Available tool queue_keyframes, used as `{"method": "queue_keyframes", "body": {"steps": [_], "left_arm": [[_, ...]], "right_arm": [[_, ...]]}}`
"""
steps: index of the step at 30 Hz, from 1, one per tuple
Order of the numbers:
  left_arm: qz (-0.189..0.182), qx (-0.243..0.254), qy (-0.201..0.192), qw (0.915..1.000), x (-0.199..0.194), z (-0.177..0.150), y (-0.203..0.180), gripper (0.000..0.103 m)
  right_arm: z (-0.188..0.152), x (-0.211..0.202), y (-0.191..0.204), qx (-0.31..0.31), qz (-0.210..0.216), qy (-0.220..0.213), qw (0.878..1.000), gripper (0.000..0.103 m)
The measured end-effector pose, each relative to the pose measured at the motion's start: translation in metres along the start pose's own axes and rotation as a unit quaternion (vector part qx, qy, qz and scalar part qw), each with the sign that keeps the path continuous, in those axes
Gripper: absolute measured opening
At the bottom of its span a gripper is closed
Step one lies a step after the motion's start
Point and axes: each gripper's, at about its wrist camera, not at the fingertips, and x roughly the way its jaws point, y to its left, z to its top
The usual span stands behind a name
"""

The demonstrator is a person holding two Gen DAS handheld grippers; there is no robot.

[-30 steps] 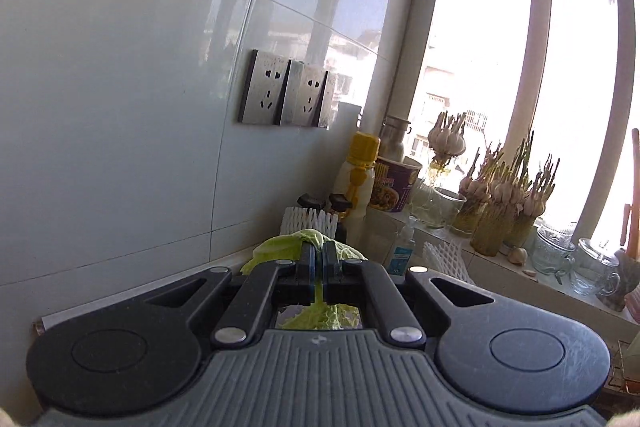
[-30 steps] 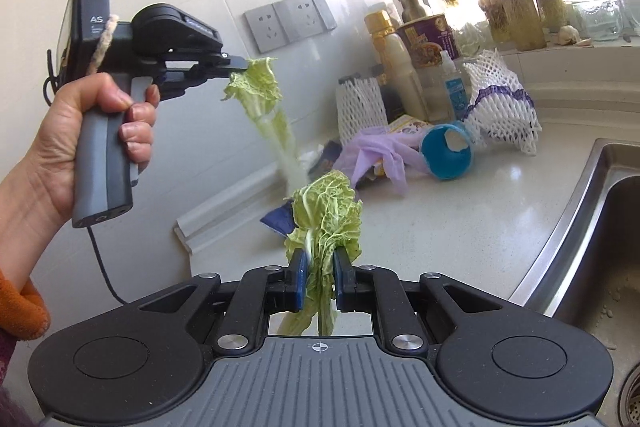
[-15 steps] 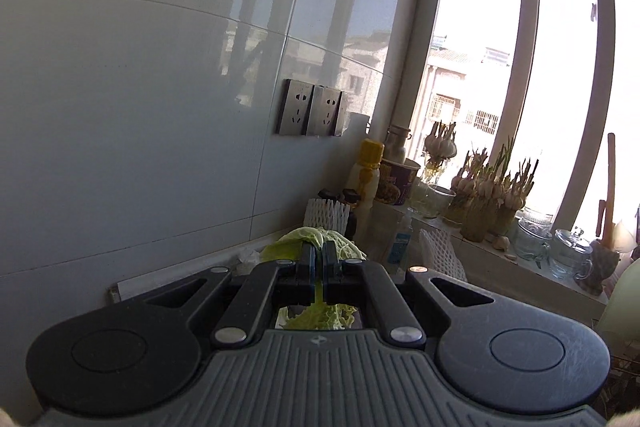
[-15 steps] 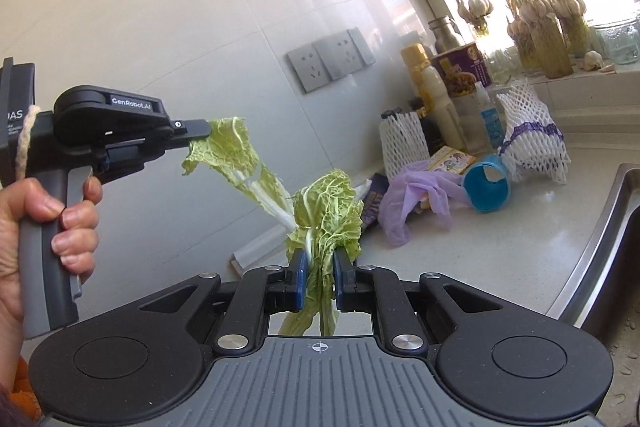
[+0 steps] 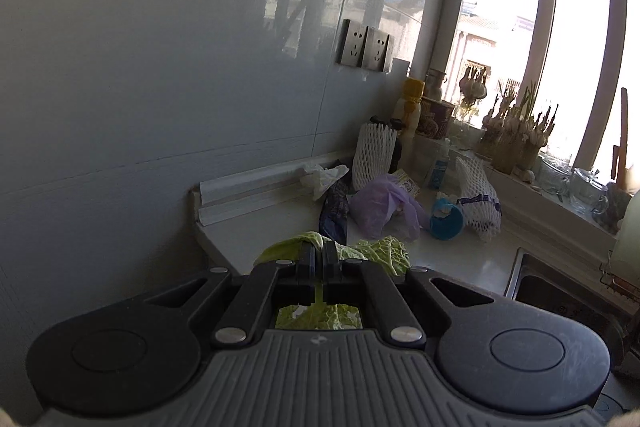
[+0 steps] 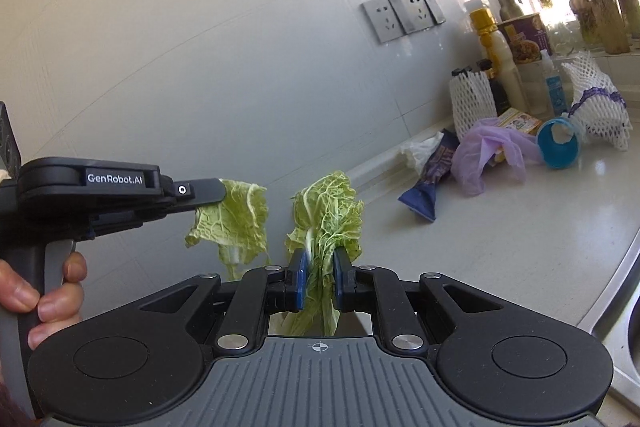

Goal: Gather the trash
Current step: 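Lift the cabbage leaves with both tools and carry them over the cream trash bin, then open both tools to drop the cabbage leaves into the trash bin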

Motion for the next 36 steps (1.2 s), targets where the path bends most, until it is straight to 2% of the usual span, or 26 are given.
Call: {"method": "queue_keyframes", "body": {"steps": [11,16,20,28,36], "left_arm": [[0.039,-0.029,0.050,0.9976,0.000,-0.071,0.049,0.003],[0.060,-0.046,0.075,0.9943,0.011,-0.105,0.077,0.003],[0.064,-0.073,0.099,0.9904,0.026,-0.133,0.101,0.003],[0.066,-0.103,0.136,0.9832,0.063,-0.188,0.127,0.003],[0.111,-0.084,0.183,0.9732,0.100,-0.224,0.143,0.003]], "right_arm": [[-0.046,0.039,0.031,-0.032,0.019,0.059,0.998,0.013],[-0.076,0.072,0.037,-0.048,0.026,0.113,0.992,0.013],[-0.101,0.103,0.038,-0.082,0.022,0.131,0.988,0.013],[-0.164,0.174,0.019,-0.095,0.019,0.208,0.973,0.014],[-0.203,0.225,0.001,-0.127,-0.012,0.271,0.954,0.014]]}}
